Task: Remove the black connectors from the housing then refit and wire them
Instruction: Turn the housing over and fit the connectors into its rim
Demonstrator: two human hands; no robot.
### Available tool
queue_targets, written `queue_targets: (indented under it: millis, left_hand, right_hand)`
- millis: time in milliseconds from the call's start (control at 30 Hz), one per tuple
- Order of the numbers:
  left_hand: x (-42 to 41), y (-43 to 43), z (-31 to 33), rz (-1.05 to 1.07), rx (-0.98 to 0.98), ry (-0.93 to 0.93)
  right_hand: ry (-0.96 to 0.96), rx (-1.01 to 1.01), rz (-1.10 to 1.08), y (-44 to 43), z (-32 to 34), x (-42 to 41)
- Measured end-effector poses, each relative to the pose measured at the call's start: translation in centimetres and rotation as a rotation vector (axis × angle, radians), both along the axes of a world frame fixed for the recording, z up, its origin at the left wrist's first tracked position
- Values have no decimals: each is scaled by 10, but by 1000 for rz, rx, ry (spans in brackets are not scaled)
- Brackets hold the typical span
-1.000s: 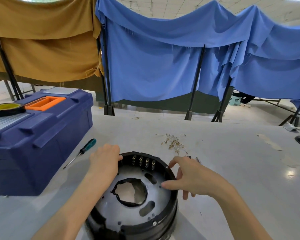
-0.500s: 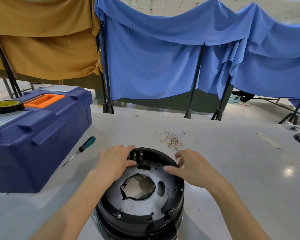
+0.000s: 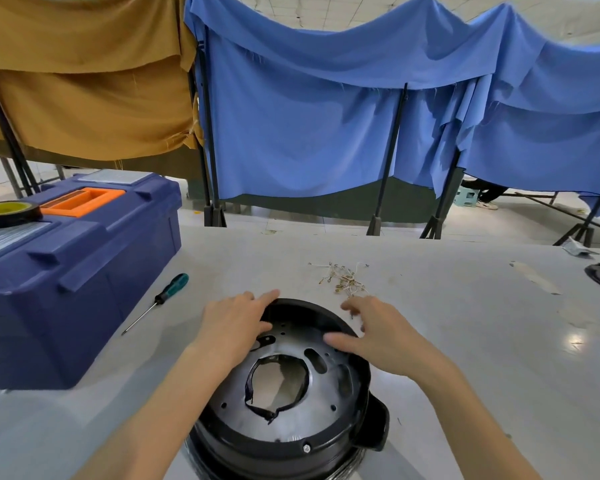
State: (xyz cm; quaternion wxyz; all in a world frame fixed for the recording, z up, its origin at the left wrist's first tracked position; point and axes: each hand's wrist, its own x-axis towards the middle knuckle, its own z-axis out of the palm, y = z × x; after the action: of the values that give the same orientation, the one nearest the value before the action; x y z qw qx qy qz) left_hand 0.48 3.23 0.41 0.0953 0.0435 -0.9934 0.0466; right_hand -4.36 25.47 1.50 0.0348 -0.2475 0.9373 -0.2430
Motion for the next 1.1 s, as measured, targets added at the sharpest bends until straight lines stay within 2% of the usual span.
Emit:
queue_targets:
  millis: [67,167,267,367,433,533,633,733,867,933,1033,1100]
  left_hand:
    - [-1,-1,-5,3,-58,50]
    - [-7,3,1,113,-12,8]
    - [-8,5,6,203,-55,-46]
    - [-2,1,-6,193,-35,38]
    - [-3,-2,-12,209,-7,48]
    - [-8,0,-14,250,2,7]
    - [-10,-1,-13,294,5,-24]
    - [-10,-2,-9,217,6,64]
    - [-11,9,-13,-97,35,137]
    - [-15,10,-14,-84,26,156]
    - [-17,13,-17,-27,50,157]
    - [-15,15,-21,-14,18,173]
  right_hand:
    - [-27,72,19,5,3,0]
    - [54,10,63,-2,0,2]
    - [156,-111,57,-13,-9,3]
    - [26,-259,22,-13,-9,0]
    - [-31,-218,17,-6,-5,-4]
    - [8,-94,34,0,-2,-6]
    - [54,-119,66,-4,-9,-7]
    - [80,-222,22,-10,-17,-8]
    - [50,-327,9,-14,-23,-9]
    - [28,-348,9,-13,-23,-11]
    - [-3,-436,-102,-3,-23,-21]
    - [59,-375,-202,10,-27,-33]
